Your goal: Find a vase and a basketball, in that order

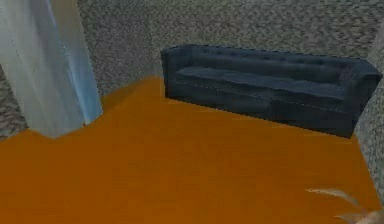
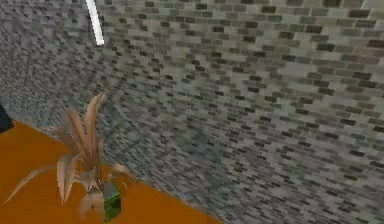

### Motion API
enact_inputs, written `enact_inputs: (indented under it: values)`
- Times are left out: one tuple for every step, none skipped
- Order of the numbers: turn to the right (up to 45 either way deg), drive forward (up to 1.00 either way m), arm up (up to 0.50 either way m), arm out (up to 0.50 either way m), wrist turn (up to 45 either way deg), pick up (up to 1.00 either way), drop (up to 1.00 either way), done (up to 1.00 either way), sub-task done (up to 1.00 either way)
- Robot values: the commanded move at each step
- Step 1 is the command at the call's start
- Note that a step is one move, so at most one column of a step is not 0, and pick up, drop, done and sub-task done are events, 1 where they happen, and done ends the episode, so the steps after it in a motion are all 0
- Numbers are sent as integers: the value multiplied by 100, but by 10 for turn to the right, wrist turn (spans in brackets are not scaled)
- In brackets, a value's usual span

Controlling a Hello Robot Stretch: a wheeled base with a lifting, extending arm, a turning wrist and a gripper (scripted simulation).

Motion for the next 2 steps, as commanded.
enact_inputs:
  values:
    - [-450, 0, 0, 0, 0, 0, 0, 0, 0]
    - [-120, 0, 0, 0, 0, 0, 0, 0, 0]
